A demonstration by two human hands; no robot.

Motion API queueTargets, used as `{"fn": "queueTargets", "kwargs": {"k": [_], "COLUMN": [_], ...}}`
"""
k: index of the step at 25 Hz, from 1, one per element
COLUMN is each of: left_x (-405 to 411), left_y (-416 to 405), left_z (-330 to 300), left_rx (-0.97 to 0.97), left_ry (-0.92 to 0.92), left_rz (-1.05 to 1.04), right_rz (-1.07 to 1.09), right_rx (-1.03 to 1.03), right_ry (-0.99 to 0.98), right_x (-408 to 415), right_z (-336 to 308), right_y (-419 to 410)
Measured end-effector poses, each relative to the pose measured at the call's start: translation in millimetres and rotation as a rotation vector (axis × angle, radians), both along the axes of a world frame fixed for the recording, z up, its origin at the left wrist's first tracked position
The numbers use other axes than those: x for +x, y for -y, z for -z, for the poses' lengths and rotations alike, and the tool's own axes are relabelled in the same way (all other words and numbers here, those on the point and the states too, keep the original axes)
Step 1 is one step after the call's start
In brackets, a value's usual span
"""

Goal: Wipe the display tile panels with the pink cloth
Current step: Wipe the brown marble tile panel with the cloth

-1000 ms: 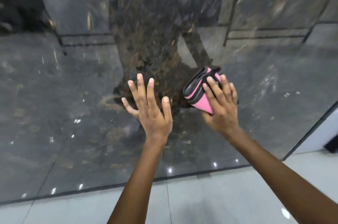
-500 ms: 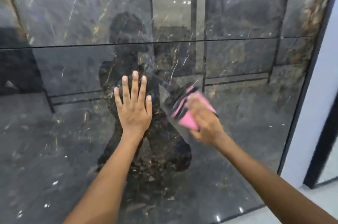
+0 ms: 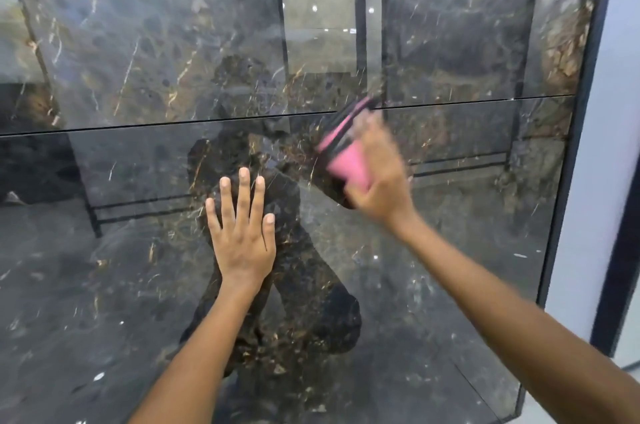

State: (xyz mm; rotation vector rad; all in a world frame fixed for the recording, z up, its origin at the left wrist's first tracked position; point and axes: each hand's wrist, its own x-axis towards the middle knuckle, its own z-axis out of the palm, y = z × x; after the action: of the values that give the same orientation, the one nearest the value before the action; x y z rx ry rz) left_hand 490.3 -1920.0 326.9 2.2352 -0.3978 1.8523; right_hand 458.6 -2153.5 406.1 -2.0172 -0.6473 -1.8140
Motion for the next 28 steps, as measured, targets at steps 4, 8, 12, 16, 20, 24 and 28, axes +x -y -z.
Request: {"fn": "queueTargets", "kwargs": {"k": [4,8,12,16,20,24,28], "left_x": [-2,0,1,-5,-23,-6,0], "left_y": [1,3,3,3,23,31,34], "left_z": [1,-7,-1,-2,85,115,117], "left_rx": [-0.006,-0.004,-0.013,-0.046,0.109,0.062,0.057], "left_ry": [0.005,0.007,-0.002,-0.058,-0.144,-0.111,-0.075], "left_rz": [0.015,-0.020,0.007,0.044,0.077,0.007,0.015], "right_rz": [0.158,0.196,0.100,0.114,0.142,0.113,0.147], "right_rx": [-1.128,0.034,0.667,-0.902,-0.602,0.615,0.157], "right_ry": [-0.043,-0.086,-0.110,-0.114,-0.109,-0.110,-0.221], "right_x": [-9,-2,-1,-16,-8,-5,-2], "right_z": [94,39,58,178,139,79,196], "right_y": [31,115,75,3,75,118,15]}}
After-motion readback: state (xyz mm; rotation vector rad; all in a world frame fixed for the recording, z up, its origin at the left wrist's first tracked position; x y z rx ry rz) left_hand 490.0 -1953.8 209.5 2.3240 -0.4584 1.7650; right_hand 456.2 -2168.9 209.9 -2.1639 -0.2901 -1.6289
